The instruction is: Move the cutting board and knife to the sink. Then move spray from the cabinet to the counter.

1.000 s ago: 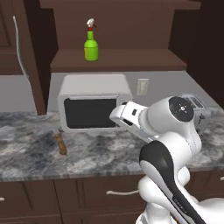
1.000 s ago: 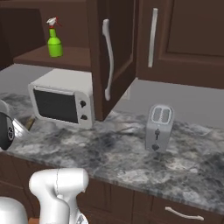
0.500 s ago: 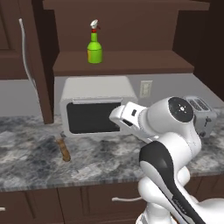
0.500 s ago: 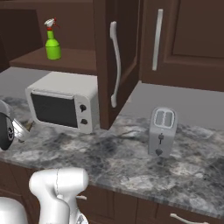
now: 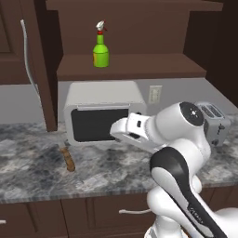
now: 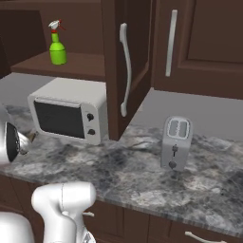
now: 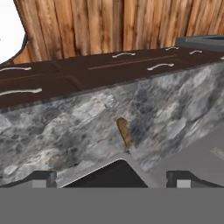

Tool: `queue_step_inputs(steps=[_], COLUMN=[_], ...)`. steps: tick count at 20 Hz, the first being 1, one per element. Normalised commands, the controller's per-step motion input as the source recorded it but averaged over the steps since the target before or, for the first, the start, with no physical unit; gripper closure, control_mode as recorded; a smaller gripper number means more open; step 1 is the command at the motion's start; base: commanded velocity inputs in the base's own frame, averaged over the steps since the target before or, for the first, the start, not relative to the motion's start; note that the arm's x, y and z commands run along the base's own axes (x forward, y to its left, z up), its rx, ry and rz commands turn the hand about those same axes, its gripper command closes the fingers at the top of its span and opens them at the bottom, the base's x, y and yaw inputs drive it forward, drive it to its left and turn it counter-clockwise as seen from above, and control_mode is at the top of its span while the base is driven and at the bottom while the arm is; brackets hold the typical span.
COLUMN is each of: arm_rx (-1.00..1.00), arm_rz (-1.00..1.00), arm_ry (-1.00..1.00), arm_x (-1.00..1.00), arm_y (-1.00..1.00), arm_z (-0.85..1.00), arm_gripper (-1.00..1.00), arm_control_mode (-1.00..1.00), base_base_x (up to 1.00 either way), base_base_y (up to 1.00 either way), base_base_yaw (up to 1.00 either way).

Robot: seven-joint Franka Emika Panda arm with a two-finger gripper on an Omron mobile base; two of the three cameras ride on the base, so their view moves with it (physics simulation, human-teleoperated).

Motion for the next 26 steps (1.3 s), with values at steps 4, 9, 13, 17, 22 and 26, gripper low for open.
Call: queue_step_inputs(steps=[4, 9, 13, 17, 22, 26], arm_rx=[-0.01, -0.05, -0.02, -0.07, -0.14, -0.19], arm_rz=[0.58, 0.15, -0.06, -0.10, -0.07, -0.01], arm_ry=[0.00, 0.08, 0.00, -0.01, 0.00, 0.06], arm_x=[0.00, 0.10, 0.58, 0.78, 0.75, 0.42], arm_y=[0.13, 0.23, 0.27, 0.57, 0.58, 0.45], arm_z=[-0.43, -0.20, -0.12, -0.27, -0.38, -0.39], arm_gripper=[-1.00, -1.00, -1.00, -1.00, -1.00, -1.00], arm_control_mode=[-1.00, -1.00, -1.00, -1.00, -1.00, -1.00], base_base_x=[0.00, 0.00, 0.00, 0.00, 0.00, 0.00], base_base_y=[0.00, 0.00, 0.00, 0.00, 0.00, 0.00], base_base_yaw=[0.00, 0.00, 0.00, 0.00, 0.00, 0.00])
